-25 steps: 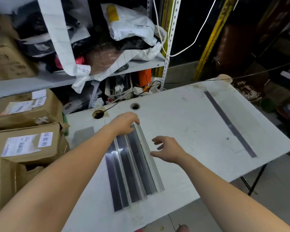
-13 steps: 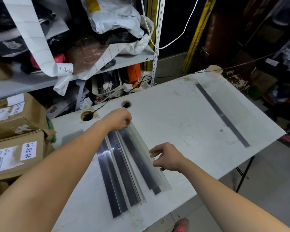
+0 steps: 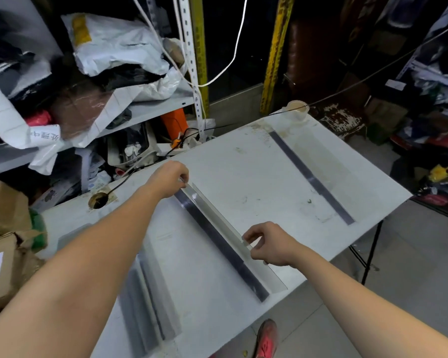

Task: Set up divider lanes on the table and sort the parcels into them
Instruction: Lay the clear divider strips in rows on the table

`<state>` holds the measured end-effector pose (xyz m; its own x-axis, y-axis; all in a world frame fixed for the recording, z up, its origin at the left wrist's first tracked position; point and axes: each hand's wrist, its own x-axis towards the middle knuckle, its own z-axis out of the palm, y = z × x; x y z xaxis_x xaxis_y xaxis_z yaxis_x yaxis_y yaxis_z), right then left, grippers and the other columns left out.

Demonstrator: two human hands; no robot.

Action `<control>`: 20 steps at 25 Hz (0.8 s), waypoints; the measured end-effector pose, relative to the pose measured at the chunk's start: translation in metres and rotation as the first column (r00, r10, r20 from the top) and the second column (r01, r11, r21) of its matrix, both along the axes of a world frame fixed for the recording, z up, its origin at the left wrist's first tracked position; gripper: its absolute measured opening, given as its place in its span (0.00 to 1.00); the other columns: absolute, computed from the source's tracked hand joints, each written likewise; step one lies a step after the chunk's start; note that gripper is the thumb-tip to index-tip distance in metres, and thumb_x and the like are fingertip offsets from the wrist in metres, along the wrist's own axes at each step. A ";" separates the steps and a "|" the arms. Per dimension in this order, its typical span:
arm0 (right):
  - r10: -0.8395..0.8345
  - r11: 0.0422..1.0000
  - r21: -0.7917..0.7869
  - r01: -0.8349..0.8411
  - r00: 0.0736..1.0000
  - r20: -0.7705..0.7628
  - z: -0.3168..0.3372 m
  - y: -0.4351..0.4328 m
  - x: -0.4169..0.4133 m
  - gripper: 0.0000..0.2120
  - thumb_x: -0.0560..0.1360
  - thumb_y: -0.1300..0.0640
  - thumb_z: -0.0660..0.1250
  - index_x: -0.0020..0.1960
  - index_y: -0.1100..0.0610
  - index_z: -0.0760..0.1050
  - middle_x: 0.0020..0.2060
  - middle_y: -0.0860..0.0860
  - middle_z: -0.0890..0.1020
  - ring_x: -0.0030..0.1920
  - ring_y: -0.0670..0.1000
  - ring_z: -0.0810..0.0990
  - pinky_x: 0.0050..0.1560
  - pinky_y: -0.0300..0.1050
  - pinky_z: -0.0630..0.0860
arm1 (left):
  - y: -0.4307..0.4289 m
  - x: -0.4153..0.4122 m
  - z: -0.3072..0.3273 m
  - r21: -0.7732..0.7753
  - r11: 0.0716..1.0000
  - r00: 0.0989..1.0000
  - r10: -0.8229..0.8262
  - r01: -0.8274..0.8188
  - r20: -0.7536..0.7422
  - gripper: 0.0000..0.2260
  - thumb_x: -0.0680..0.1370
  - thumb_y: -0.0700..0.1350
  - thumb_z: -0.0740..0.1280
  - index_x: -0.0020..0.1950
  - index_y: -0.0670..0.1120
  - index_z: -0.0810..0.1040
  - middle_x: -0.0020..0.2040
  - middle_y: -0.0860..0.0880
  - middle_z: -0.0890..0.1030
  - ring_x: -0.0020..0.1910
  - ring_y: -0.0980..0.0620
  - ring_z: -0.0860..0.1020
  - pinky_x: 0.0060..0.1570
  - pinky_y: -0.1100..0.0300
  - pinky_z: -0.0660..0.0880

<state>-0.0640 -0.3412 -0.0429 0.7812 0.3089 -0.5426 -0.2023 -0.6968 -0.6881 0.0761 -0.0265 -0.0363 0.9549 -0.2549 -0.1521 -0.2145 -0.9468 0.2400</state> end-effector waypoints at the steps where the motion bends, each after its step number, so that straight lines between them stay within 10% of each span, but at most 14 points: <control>1: 0.011 1.000 -0.007 -0.011 1.000 0.003 0.001 -0.015 0.003 0.16 0.70 0.65 0.68 0.55 0.53 0.82 0.54 0.45 0.82 0.41 0.50 0.85 0.36 0.42 0.82 | -0.013 0.008 0.001 0.009 1.000 1.000 0.004 -0.004 0.000 0.02 0.76 0.38 0.74 0.47 0.44 0.83 0.51 0.47 0.81 0.51 0.47 0.78 0.54 0.49 0.77; 6: 0.044 0.998 -0.049 -0.043 0.999 0.022 0.001 -0.096 0.023 0.15 0.69 0.63 0.68 0.51 0.46 0.81 0.52 0.40 0.83 0.35 0.40 0.82 0.34 0.30 0.72 | -0.083 0.052 0.006 0.041 0.999 0.999 0.001 -0.002 0.035 0.02 0.76 0.38 0.74 0.47 0.43 0.83 0.50 0.46 0.81 0.51 0.45 0.78 0.53 0.49 0.76; 20: -0.102 0.991 -0.074 0.108 0.992 0.073 -0.016 -0.154 0.060 0.18 0.71 0.59 0.69 0.57 0.44 0.81 0.51 0.36 0.82 0.44 0.41 0.83 0.47 0.38 0.81 | -0.171 0.151 -0.007 0.013 0.991 0.991 -0.131 0.131 0.036 0.04 0.77 0.39 0.73 0.51 0.42 0.83 0.53 0.46 0.80 0.53 0.47 0.76 0.54 0.54 0.75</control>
